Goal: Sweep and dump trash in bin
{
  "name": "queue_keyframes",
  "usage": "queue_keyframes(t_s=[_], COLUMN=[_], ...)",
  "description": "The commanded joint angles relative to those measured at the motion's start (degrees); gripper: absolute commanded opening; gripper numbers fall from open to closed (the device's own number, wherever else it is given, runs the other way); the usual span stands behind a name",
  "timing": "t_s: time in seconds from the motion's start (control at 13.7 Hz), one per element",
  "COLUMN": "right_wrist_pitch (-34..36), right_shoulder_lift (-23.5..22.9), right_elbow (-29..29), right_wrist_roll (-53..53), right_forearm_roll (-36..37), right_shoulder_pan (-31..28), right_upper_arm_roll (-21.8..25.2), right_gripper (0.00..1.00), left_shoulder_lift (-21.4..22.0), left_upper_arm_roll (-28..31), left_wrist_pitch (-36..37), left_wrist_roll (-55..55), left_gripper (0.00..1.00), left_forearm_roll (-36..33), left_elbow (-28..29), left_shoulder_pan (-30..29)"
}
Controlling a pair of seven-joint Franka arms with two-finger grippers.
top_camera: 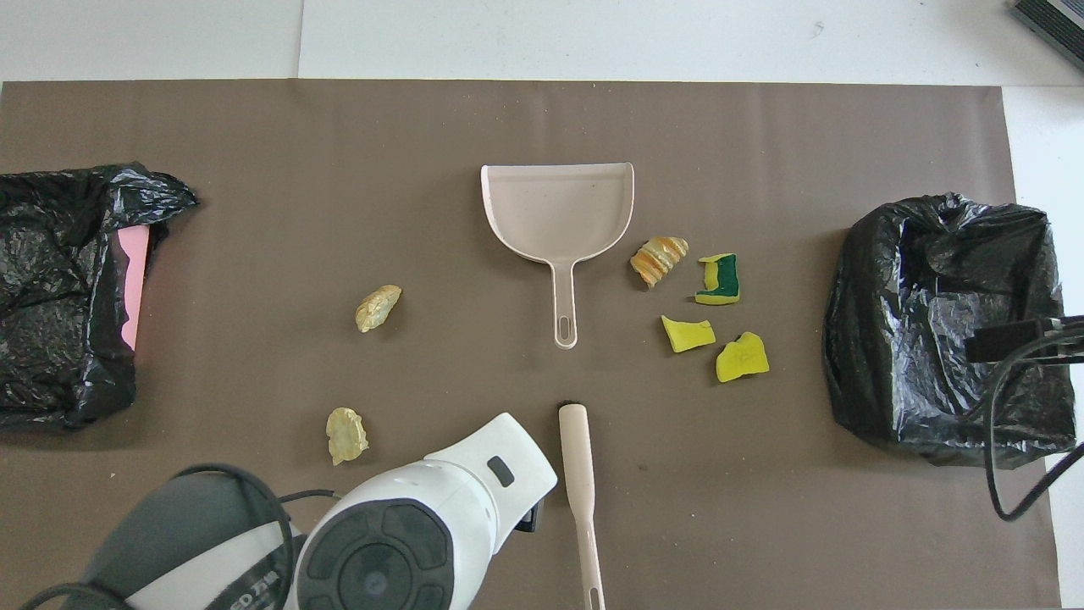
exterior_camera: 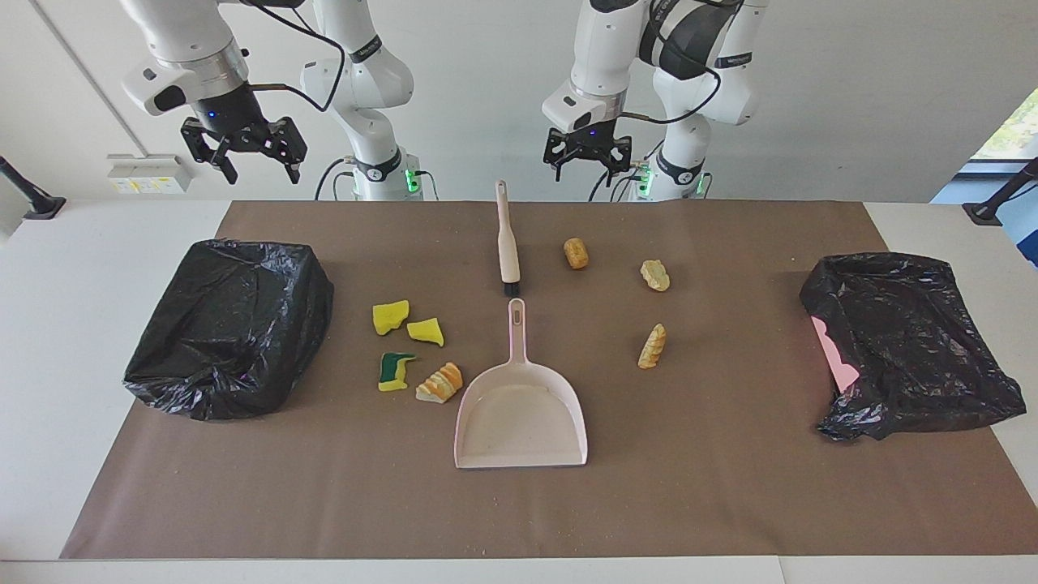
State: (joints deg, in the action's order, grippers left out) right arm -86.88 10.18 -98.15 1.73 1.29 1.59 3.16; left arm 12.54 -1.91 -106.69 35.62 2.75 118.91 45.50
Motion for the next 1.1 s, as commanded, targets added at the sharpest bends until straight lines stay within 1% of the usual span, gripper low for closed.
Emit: queue_keyframes(t_s=[0.0,0.07,0.15,0.37,0.44,0.51,0.66,0.73,0.88,0.95,1.02], right_wrist_pitch=[-0.8,-1.1,-1.1,-1.3,-1.4,-1.3,-0.8,-0.7,-0.7,-0.7,-0.7], right_shoulder_lift=[1.2,1.2,1.2,1.1,1.0,1.1,1.2,1.2,1.2,1.2,1.2], right_elbow=[-1.7,-1.7,-1.7,-1.7,-1.7,-1.7,-1.7,-1.8,-1.7,-1.7,-1.7], right_wrist_roll=[1.8,1.7,1.6,2.0,2.0,2.0,2.0,2.0,2.0,2.0,2.1], right_forearm_roll=[-0.7,-0.7,-0.7,-0.7,-0.7,-0.7,-0.7,-0.7,-0.7,-0.7,-0.7], right_shoulder_pan=[-0.8,-0.8,-0.8,-0.9,-0.9,-0.9,-0.9,-0.9,-0.8,-0.9,-0.9], right_upper_arm_roll=[-0.2,-0.2,-0.2,-0.2,-0.2,-0.2,-0.2,-0.2,-0.2,-0.2,-0.2], right_gripper=[1.00,1.00,1.00,1.00,1.00,1.00,1.00,1.00,1.00,1.00,1.00], left_shoulder_lift=[-2.0,-4.9,-6.9,-11.8,-12.4,-12.2,-11.8,-12.4,-13.2,-13.4,-14.2], left_upper_arm_roll=[1.1,1.2,1.1,1.1,1.1,1.0,1.0,1.0,1.0,1.0,1.0], left_wrist_pitch=[-6.4,-7.3,-10.1,-18.4,-19.5,-20.3,-21.7,-22.3,-22.8,-22.9,-23.0], left_wrist_roll=[6.8,8.7,11.3,18.6,19.7,19.8,20.1,20.5,21.5,21.7,21.7], left_gripper=[1.00,1.00,1.00,1.00,1.00,1.00,0.92,0.91,0.90,0.84,0.82], left_forearm_roll=[0.2,0.2,0.2,0.2,0.2,0.2,0.2,0.2,0.2,0.4,1.4], left_elbow=[3.6,3.6,3.8,4.5,5.4,6.8,9.4,9.8,10.0,10.1,10.6], left_shoulder_pan=[6.1,8.7,10.3,14.3,15.4,16.4,17.3,18.7,19.1,19.2,19.4])
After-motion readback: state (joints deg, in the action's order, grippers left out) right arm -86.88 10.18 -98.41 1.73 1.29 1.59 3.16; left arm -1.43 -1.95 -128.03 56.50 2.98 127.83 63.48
